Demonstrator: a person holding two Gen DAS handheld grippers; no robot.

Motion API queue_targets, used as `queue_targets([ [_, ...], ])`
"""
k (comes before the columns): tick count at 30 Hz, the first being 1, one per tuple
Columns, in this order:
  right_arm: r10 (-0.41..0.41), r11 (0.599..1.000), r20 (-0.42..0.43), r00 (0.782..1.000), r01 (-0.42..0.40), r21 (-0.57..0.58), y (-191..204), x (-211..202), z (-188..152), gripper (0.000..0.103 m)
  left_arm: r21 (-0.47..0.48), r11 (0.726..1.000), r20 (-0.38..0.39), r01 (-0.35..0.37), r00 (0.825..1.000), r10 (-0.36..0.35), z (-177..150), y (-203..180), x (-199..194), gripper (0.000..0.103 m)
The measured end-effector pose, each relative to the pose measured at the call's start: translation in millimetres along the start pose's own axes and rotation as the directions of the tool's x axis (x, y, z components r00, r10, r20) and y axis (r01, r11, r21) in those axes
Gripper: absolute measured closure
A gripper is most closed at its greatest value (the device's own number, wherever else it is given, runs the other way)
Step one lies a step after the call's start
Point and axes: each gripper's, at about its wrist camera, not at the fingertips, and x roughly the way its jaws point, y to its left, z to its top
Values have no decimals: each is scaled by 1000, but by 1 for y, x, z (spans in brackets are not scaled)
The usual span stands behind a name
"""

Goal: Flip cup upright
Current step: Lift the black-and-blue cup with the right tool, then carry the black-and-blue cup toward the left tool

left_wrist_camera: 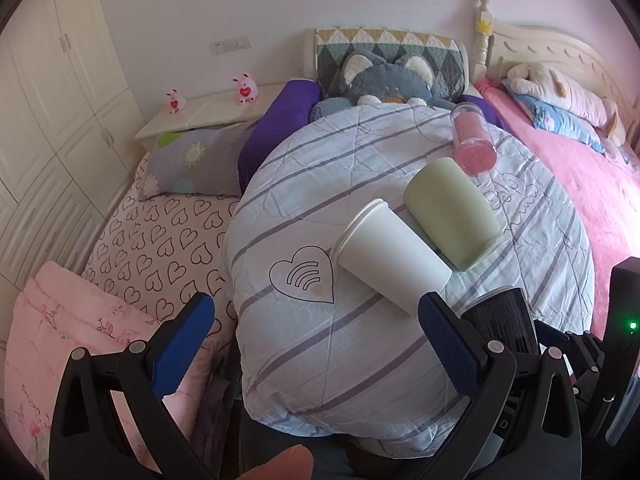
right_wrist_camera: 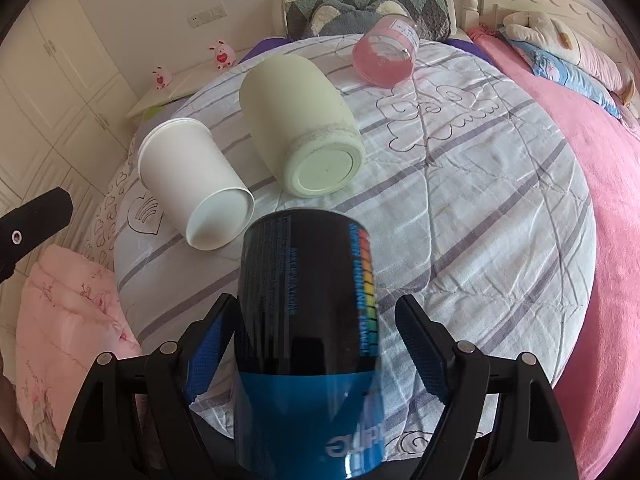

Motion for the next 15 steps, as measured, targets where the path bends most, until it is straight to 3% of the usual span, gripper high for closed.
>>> queue_targets([
  [15, 11, 1000, 94, 996, -11, -2, -4, -43, -8, 21, -13, 1000, 28, -7, 1000, 7, -12, 0, -24, 0],
])
